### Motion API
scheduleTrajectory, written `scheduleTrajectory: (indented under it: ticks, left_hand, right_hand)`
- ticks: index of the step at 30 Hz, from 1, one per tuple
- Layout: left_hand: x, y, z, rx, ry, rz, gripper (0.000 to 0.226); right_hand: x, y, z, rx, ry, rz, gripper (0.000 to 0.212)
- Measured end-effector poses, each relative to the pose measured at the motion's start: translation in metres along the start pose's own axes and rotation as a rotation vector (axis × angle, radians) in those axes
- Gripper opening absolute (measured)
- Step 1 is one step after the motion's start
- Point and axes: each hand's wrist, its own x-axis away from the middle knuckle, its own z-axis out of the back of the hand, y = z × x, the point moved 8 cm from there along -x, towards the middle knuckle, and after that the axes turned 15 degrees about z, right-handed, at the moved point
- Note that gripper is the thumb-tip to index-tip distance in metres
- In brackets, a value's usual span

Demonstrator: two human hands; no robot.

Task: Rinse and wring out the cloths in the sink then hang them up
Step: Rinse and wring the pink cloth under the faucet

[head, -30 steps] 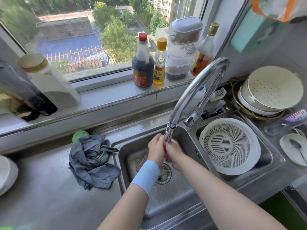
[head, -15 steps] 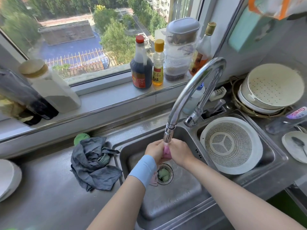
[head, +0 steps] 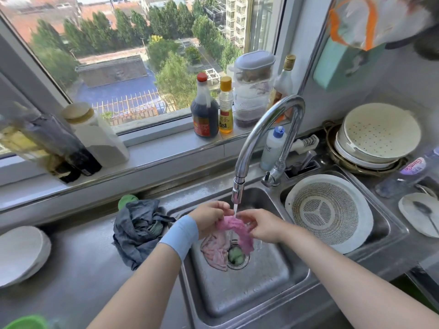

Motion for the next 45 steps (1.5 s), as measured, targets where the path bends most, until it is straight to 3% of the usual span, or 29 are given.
scheduleTrajectory:
  ticks: [3,7,9,12,16,20,21,25,28,31,35,38,40,43,45]
  left_hand:
    - [0.01,0.0,-0.011,0.088,-0.048,-0.018,0.04]
    - [0.013,0.002,0.001,0.23,0.008,-0.069,0.045]
    - [0.009,0.002,0.017,0.016,0.166,-0.108,0.04]
    - [0.001,-0.002,0.025,-0.541,0.396,-0.08,0.032]
    - [-0.02,-0.004,0.01,-0.669,0.336,-0.13,0.083]
    - [-0.037,-0.01,0.005,-0.652,0.23,-0.162,0.11]
    - [-0.04,-0.013,0.008,-0.655,0.245,-0.143,0.107]
    - [-0.048,-0.028,0.015,-0.696,0.267,-0.021,0.04]
    - [-0.04,-0.049,0.018,-0.639,0.231,0.126,0.032]
    - [-0.03,-0.073,0.017,-0.319,0.119,0.194,0.031]
    - [-0.008,-0.072,0.005,0.332,-0.112,0.069,0.022]
    - [0.014,-0.059,-0.015,0.619,-0.382,-0.03,0.023]
    - [0.023,-0.053,-0.02,0.589,-0.337,-0.099,0.015]
    - [0.029,-0.054,-0.012,0.399,-0.031,-0.135,0.013]
    - [0.041,-0.045,-0.013,0.218,0.032,-0.166,0.014]
  right_hand:
    - [-0.005,-0.01,-0.01,-0.014,0.031,0.007,0.029]
    - [-0.007,-0.003,-0.008,-0.283,0.196,-0.091,0.021]
    - [-0.006,0.006,-0.002,-0.354,0.359,-0.165,0.026]
    - [-0.007,0.015,-0.002,-0.417,0.507,-0.239,0.034]
    - [-0.016,0.016,-0.005,-0.496,0.535,-0.247,0.035]
    - [-0.021,0.015,-0.013,-0.798,0.523,-0.276,0.039]
    - [-0.022,0.017,-0.013,-0.875,0.531,-0.279,0.042]
    - [-0.016,0.033,-0.014,-1.0,0.617,-0.323,0.044]
    - [-0.002,0.042,-0.022,-0.879,0.645,-0.373,0.039]
    - [0.016,0.039,-0.022,-0.648,0.707,-0.334,0.03]
    - [0.029,0.001,-0.022,-0.294,0.699,-0.1,0.026]
    - [0.039,-0.046,-0.016,0.077,0.674,0.202,0.028]
    - [0.044,-0.076,-0.017,0.214,0.562,0.394,0.031]
    - [0.05,-0.104,-0.015,0.421,0.338,0.546,0.034]
    - [0.053,-0.121,0.002,0.521,0.325,0.616,0.033]
